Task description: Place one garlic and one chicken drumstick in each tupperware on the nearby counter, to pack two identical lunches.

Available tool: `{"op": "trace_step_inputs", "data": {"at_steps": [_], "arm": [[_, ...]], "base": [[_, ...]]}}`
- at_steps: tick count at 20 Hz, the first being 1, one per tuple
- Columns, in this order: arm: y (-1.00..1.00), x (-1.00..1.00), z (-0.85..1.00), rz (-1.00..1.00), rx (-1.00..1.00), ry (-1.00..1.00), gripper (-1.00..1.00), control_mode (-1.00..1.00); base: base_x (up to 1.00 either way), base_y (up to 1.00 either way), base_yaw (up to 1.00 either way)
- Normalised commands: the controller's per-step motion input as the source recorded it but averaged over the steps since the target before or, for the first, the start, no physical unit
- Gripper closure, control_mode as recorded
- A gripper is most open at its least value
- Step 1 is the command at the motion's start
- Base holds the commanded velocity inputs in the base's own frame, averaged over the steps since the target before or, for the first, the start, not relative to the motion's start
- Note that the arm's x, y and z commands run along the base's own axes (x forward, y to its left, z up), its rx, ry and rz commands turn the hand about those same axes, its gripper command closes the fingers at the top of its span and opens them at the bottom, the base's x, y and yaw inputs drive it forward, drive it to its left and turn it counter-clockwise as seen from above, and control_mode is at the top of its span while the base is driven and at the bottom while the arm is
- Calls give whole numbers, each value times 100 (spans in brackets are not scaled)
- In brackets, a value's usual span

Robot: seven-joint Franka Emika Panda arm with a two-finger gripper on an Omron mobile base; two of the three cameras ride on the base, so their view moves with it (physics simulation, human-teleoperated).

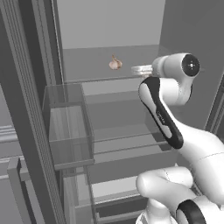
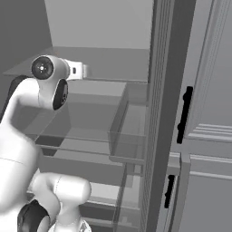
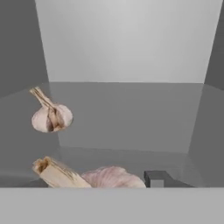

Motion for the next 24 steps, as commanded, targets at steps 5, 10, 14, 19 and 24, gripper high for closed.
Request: {"op": "trace_step_inputs", "data": {"at_steps": [5, 10, 14, 19, 24], "arm": [[5, -80, -6, 0, 1, 2, 100, 100], [0, 0, 0, 0, 0, 0, 100, 100], [0, 0, 0, 0, 0, 0, 100, 100], [0, 0, 0, 0, 0, 0, 100, 100], [0, 0, 0, 0, 0, 0, 100, 100]], "base": [[-20, 0, 0], [-100, 0, 0], [-100, 0, 7], [-81, 0, 46], [-7, 0, 90]]}}
